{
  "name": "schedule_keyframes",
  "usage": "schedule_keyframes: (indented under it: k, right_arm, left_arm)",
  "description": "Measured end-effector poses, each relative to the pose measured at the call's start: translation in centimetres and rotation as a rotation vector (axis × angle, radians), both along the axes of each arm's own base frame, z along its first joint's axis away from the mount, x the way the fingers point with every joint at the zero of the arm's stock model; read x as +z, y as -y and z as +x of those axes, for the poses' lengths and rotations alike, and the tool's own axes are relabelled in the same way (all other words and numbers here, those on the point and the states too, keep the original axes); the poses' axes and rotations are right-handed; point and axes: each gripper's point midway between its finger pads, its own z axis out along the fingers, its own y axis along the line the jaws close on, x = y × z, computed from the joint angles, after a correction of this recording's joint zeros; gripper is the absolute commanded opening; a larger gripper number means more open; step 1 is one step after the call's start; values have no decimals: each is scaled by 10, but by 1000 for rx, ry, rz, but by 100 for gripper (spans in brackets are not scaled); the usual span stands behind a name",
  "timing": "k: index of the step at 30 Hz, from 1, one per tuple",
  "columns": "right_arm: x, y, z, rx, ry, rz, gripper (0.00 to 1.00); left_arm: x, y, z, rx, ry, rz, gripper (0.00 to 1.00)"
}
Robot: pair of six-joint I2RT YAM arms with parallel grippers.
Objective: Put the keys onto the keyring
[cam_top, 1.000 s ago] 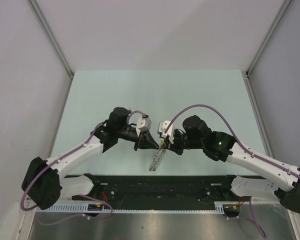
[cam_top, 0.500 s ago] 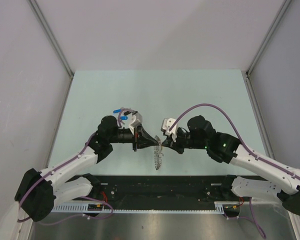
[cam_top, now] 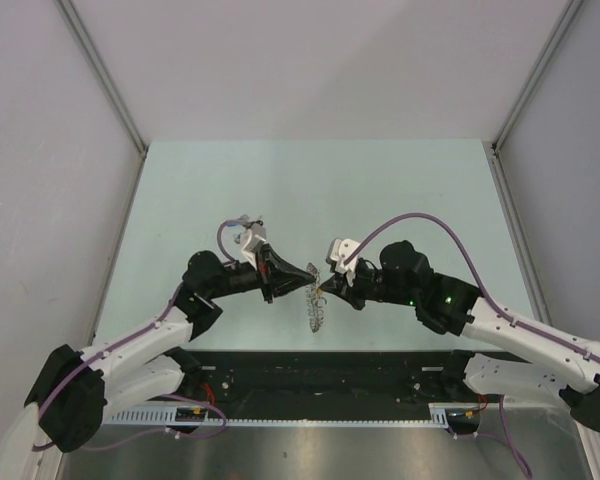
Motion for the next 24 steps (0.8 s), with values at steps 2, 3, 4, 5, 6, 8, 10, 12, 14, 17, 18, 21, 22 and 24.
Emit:
schedule_keyframes:
  k: [2, 3, 4, 5, 6, 8, 10, 12, 14, 17, 18, 21, 22, 24]
  right_arm:
    - [3, 1, 0, -7, 8, 13, 0]
    - [4, 1, 1, -9, 12, 17, 0]
    - [5, 1, 1, -11, 16, 22, 0]
    - [6, 1, 1, -11, 17, 25, 0]
    - [6, 1, 0, -10, 19, 27, 0]
    - [7, 0, 1, -9, 22, 32, 0]
    - [8, 0, 1, -9, 24, 35, 0]
    - [9, 0, 1, -10, 25, 36, 0]
    - [8, -1, 0, -7, 24, 36, 0]
    - [4, 1, -1, -4, 17, 21, 0]
    - [4, 1, -1, -3, 18, 18, 0]
    - [2, 1, -2, 5, 23, 8, 0]
    - [2, 1, -2, 7, 25, 5, 0]
    - [0, 2, -2, 11, 29, -6, 0]
  left_arm:
    - [0, -1, 0, 9, -1, -21, 0]
    - [0, -1, 0, 14, -2, -28, 1]
    - [0, -2, 0, 19, -2, -38, 0]
    - [-1, -3, 0, 23, -6, -48, 1]
    - [0, -3, -1, 25, -7, -58, 0]
    - [1, -4, -1, 30, -8, -76, 3]
    - [1, -4, -1, 32, -10, -92, 10]
    - [1, -4, -1, 35, -13, -106, 15]
    - [2, -5, 0, 46, -13, -124, 24]
    - [6, -7, 0, 56, 0, -147, 32]
    - [6, -7, 1, 60, 5, -151, 33]
    - [7, -9, 2, 73, 14, -152, 38]
    - [7, -10, 1, 76, 26, -150, 41]
    - [7, -11, 1, 82, 50, -135, 43]
